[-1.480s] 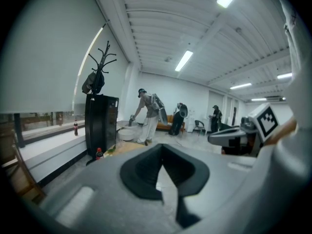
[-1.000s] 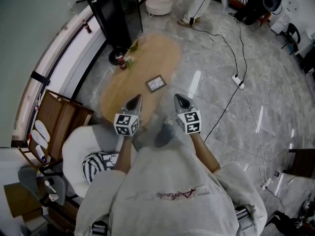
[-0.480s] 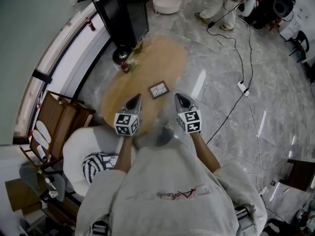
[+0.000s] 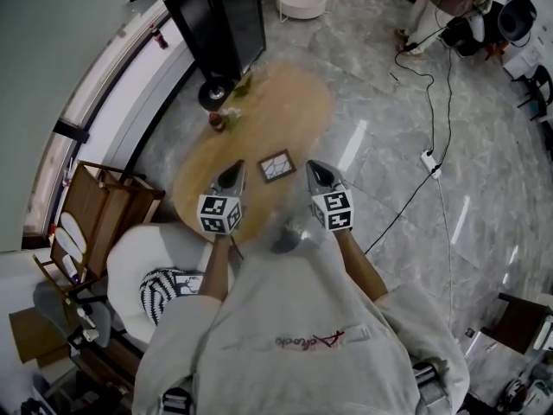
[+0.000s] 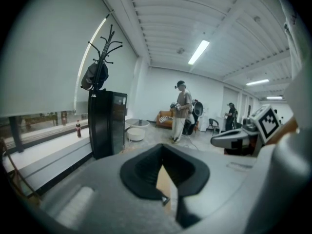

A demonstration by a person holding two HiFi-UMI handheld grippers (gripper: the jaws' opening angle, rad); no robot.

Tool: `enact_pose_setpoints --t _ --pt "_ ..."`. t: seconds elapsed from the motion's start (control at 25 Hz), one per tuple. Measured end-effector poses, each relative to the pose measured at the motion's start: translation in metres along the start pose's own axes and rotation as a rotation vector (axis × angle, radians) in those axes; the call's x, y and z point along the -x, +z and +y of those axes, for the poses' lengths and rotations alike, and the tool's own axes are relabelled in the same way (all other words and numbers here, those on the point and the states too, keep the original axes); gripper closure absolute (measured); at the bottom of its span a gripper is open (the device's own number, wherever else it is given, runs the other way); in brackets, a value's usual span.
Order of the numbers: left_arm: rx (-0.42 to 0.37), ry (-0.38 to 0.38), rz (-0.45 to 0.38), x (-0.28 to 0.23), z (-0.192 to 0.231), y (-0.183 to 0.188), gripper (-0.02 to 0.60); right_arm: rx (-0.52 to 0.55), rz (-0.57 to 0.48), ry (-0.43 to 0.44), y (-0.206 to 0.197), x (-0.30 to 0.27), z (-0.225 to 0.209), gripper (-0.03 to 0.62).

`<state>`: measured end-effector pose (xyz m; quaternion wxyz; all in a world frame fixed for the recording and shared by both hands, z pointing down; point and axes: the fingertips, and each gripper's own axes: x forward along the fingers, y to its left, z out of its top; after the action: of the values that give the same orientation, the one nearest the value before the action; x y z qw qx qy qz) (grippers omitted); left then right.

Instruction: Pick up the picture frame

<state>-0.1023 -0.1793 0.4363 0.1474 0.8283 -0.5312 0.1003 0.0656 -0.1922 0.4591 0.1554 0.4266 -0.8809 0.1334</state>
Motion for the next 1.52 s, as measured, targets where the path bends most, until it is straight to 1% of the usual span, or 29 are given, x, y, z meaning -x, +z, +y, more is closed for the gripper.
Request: enact_pose_setpoints --t 0.36,0.68,0.88,1.12,1.52 --pt "0.003 0.038 0.029 -0.041 0.011 0.004 0.581 -0.017 0.03 0.038 -0.006 -0.034 -0.039 0.591" --pt "0.008 0.06 0.076 -0.051 0.027 -0.006 0.581 -0.043 0.055 0.047 -0.013 -0.056 -0.051 0.591" --pt "0.013 0.056 0.103 -0.049 0.028 -0.019 0.581 -0.049 0.071 0.049 -0.023 -0.061 -0.051 0.591" --pt "0.033 0.032 0.139 -0.054 0.035 -0.038 0.581 -0.064 0.099 0.033 -0.035 -0.071 -0.05 0.591" --pt "0.07 0.002 0.181 -0.061 0.057 -0.066 0.581 -0.082 0.156 0.01 -0.056 -0.095 -0.041 0.591"
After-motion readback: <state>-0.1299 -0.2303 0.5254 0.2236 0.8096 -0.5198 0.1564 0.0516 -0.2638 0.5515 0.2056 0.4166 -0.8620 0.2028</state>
